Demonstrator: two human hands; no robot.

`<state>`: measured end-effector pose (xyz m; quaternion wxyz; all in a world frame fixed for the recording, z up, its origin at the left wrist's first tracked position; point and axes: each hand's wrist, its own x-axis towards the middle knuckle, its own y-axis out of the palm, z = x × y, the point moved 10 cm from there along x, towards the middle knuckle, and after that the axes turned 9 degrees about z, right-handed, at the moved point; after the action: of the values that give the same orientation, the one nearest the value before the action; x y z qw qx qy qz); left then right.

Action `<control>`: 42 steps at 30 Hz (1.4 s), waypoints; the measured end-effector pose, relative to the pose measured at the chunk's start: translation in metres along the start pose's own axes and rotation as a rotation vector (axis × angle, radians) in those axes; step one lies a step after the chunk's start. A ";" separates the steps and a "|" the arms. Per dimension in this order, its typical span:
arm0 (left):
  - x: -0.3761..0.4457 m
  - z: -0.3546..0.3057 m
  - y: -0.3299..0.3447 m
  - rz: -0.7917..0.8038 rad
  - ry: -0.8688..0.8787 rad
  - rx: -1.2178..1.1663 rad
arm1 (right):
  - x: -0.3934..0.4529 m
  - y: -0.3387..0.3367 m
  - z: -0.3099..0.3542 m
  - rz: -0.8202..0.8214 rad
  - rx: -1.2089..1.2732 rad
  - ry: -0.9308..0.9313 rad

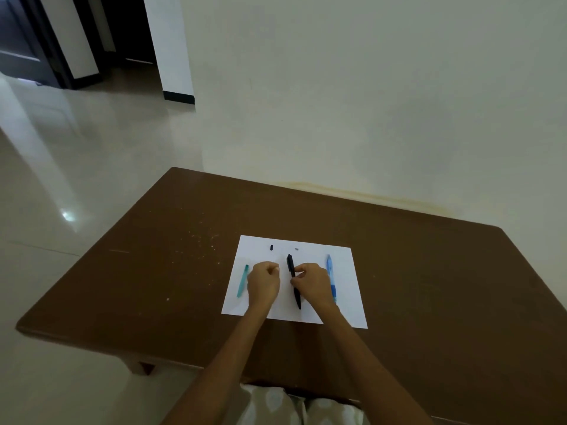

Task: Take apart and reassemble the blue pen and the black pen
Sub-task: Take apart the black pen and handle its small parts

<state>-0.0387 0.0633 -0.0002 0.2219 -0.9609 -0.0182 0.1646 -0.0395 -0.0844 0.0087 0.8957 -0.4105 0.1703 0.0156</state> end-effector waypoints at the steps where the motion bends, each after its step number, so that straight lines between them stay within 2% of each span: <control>1: 0.000 -0.005 -0.010 -0.042 0.068 0.130 | 0.000 0.000 0.000 0.003 -0.014 0.003; 4: 0.005 -0.005 -0.031 -0.115 0.185 0.378 | 0.001 0.003 -0.001 0.019 -0.021 0.007; 7: 0.013 0.006 -0.040 -0.118 0.147 0.570 | 0.005 0.007 -0.006 0.027 0.009 0.027; 10: 0.018 0.018 -0.042 -0.113 0.077 0.600 | 0.006 0.009 -0.008 0.042 0.024 0.026; 15: 0.022 0.023 -0.047 -0.128 0.064 0.479 | -0.003 -0.005 -0.013 -0.053 0.090 0.006; 18: 0.018 0.025 -0.053 -0.122 0.075 0.237 | -0.016 -0.011 -0.007 -0.104 0.149 -0.071; 21: 0.007 0.025 -0.044 0.017 0.081 -0.138 | -0.027 -0.002 0.012 -0.040 0.235 -0.148; 23: -0.007 0.017 -0.034 0.141 0.103 -0.256 | -0.030 0.003 0.024 -0.001 0.307 -0.182; 27: -0.025 0.006 -0.028 0.250 0.141 -0.281 | -0.029 0.003 0.036 0.025 0.367 -0.205; 31: -0.027 0.007 -0.029 0.268 0.105 -0.256 | -0.024 0.010 0.041 0.086 0.316 -0.213; 33: -0.024 0.010 -0.032 0.272 0.063 -0.255 | -0.019 0.018 0.043 0.153 0.372 -0.200; 36: -0.017 0.016 -0.043 0.248 0.001 -0.233 | -0.012 0.032 0.050 0.253 0.523 -0.159; 42: -0.002 0.031 -0.066 0.141 -0.056 -0.157 | -0.003 0.065 0.070 0.339 0.515 -0.094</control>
<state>-0.0480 0.1354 0.0029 0.1331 -0.9692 0.0304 0.2048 -0.0332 0.0111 0.0045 0.9617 -0.1346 0.1932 0.1401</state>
